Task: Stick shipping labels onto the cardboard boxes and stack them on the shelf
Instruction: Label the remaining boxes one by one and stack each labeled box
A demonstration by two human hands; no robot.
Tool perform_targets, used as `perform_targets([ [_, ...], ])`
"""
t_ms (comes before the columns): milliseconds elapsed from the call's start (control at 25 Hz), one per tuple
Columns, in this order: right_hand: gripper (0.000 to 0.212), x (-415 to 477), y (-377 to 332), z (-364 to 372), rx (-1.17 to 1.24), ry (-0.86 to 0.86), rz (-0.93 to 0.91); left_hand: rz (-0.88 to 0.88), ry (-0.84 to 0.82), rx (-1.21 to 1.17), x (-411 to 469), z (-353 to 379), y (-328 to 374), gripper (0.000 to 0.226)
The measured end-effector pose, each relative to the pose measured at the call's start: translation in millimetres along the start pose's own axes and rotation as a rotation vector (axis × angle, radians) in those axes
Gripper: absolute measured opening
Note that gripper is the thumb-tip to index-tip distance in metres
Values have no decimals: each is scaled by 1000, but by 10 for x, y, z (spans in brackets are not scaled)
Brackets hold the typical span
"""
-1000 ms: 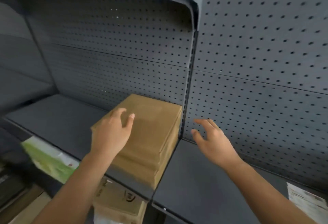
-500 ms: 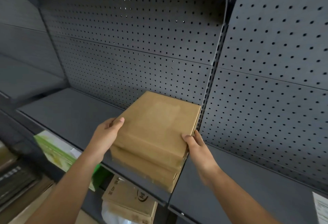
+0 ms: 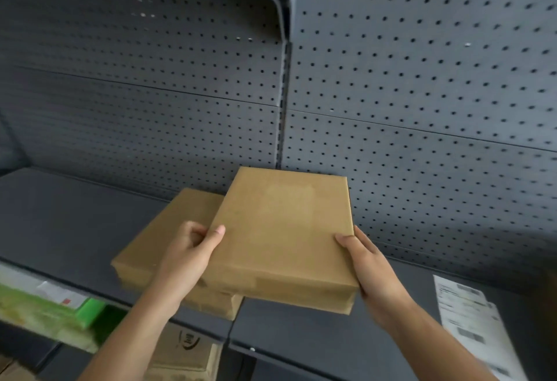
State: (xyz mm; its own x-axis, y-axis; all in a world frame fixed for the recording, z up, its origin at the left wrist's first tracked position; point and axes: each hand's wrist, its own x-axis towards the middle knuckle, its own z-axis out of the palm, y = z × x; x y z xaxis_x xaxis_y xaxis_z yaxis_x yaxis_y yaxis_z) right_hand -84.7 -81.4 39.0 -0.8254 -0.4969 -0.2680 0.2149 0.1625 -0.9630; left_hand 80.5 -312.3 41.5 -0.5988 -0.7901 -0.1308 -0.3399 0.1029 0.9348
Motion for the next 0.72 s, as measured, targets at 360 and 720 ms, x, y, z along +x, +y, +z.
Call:
perform_targets([
  [360, 25, -290, 366, -1200, 73, 244, 56, 84, -261, 7, -282, 1214, 57, 33],
  [720, 39, -297, 886, -1550, 52, 273, 107, 47, -346, 141, -384, 1597, -279, 46],
])
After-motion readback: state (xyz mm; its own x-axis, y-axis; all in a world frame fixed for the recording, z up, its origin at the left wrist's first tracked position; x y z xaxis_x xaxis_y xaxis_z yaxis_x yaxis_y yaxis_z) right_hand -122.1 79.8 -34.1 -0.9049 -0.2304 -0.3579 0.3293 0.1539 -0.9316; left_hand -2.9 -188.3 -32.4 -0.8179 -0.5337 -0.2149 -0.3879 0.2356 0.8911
